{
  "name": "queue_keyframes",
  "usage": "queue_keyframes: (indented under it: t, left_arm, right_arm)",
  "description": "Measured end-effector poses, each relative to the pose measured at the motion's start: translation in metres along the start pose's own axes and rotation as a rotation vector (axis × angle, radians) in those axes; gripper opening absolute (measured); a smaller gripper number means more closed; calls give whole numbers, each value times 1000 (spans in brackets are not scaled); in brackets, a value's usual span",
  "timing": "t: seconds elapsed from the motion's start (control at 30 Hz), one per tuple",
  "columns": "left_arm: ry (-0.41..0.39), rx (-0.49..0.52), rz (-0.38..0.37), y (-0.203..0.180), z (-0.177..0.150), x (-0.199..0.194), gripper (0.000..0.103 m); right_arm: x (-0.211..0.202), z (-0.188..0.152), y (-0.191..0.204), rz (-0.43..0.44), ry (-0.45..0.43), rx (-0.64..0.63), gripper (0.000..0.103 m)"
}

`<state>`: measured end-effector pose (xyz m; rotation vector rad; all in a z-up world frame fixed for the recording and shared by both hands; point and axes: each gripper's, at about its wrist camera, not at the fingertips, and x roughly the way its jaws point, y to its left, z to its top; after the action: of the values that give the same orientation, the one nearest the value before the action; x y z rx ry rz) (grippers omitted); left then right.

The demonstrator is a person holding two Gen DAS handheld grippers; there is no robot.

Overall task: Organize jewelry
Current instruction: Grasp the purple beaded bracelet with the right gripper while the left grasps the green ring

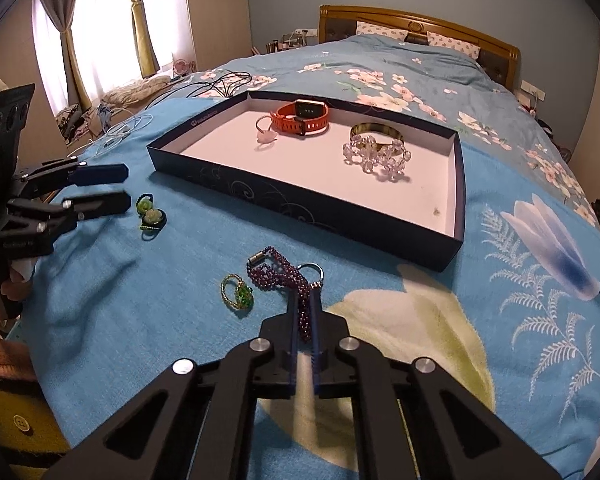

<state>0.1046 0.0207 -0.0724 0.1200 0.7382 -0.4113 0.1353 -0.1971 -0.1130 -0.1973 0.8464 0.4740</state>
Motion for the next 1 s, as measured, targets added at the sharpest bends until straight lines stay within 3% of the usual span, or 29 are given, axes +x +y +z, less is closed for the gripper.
queue_keyframes:
  t: [0.27,0.6,1.0]
  left_arm:
    - [53,65,-56,-14,5,16,37]
    - [158,40,-57,-7,6,42,31]
    - [139,25,-41,-8,6,37,22]
  right_arm:
    - [-4,1,0,12,-18,6,3]
    - [-10,-1,0,30,-30,14,3]
    - [-16,1,3,51,-64,18,3]
